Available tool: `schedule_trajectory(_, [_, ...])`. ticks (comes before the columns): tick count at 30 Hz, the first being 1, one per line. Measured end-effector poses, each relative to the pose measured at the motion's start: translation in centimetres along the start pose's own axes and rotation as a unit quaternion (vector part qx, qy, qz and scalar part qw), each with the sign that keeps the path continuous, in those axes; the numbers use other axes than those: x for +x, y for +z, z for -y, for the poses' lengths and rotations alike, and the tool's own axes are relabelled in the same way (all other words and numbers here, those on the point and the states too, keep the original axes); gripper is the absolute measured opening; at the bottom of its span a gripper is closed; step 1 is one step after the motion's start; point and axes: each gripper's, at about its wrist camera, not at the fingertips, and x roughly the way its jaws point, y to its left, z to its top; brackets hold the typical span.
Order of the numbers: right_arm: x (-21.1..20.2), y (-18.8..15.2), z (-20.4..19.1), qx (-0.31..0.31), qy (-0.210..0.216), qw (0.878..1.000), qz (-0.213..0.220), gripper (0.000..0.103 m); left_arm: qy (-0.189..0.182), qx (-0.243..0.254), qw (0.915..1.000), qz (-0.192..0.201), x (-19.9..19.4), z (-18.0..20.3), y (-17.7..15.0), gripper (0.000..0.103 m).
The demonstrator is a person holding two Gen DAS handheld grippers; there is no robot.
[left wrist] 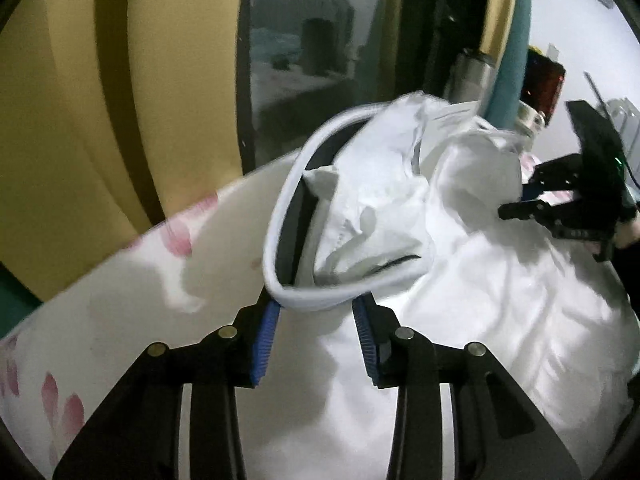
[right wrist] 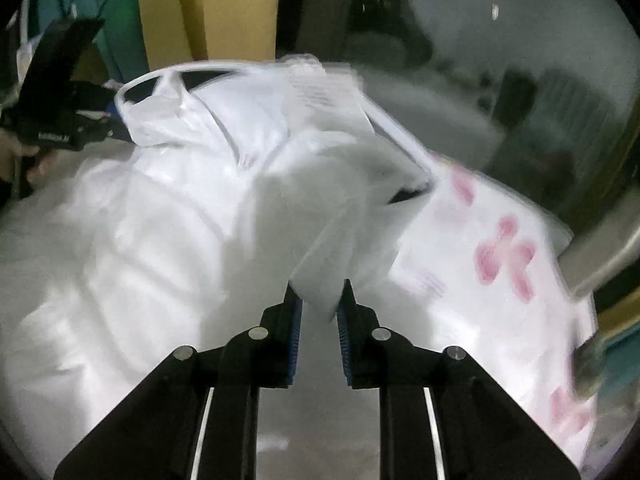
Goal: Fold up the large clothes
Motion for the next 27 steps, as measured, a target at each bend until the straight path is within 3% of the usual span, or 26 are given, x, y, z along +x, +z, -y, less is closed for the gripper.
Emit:
schedule_trajectory(4, [-1.3,-1.1,1.2,0.052,0.054,0.997,-0.007,0.017,-0.002,0.014,0.9998,-0.017,-0.9,0.4,-1.2,0.041])
schedule_trajectory(7, [-3.4,-0.5,2.9,0.085,0.071,0.994,0.008,0.019,-0.012,0.010,0.9997,-0.016,-2.2,0.4,-1.2,0.041])
schedule_trajectory(8, [-4.2,0.0,3.6,0.092,0.074,0.993,0.019,0.025,-0.013,0.011,0.9997,-0.015,-2.6,0.3,-1.2,0.041])
schedule_trajectory(10, [-5.9,1.3,4.5,0.104,0.072,0.991,0.046,0.049,-0.016,0.006,0.9998,-0.014,-3.3,-0.2,-1.4,0.042])
schedule_trajectory(11, [-6.3,2.4,5.2,0.110,0.063,0.990,0.061,0.070,-0.016,0.000,0.9998,-0.012,-3.7,-0.6,-1.5,0.042])
schedule_trajectory(12, [-6.4,3.6,5.8,0.116,0.052,0.989,0.073,0.079,-0.013,-0.012,0.9998,-0.007,-4.1,-1.2,-1.1,0.042])
schedule_trajectory(16, [-5.6,7.5,8.3,0.159,0.030,0.981,0.107,0.079,-0.002,-0.085,0.9959,0.029,-4.8,-3.8,0.7,0.042])
schedule_trajectory(20, [-1.4,7.9,9.1,0.191,0.066,0.978,0.056,0.079,-0.026,-0.173,0.9827,0.061,-3.8,-6.5,2.6,0.048])
schedule_trajectory(21, [-0.3,7.6,8.5,0.188,0.074,0.979,0.035,0.079,-0.030,-0.191,0.9796,0.053,-2.7,-6.9,2.9,0.054])
schedule_trajectory(23, [1.2,6.1,7.0,0.177,0.092,0.980,-0.002,0.079,-0.042,-0.201,0.9782,0.033,-1.1,-6.8,3.2,0.056])
schedule_trajectory(27, [2.0,2.9,4.5,0.131,0.124,0.982,-0.047,0.079,-0.074,-0.153,0.9850,-0.034,2.0,-4.3,2.5,0.056])
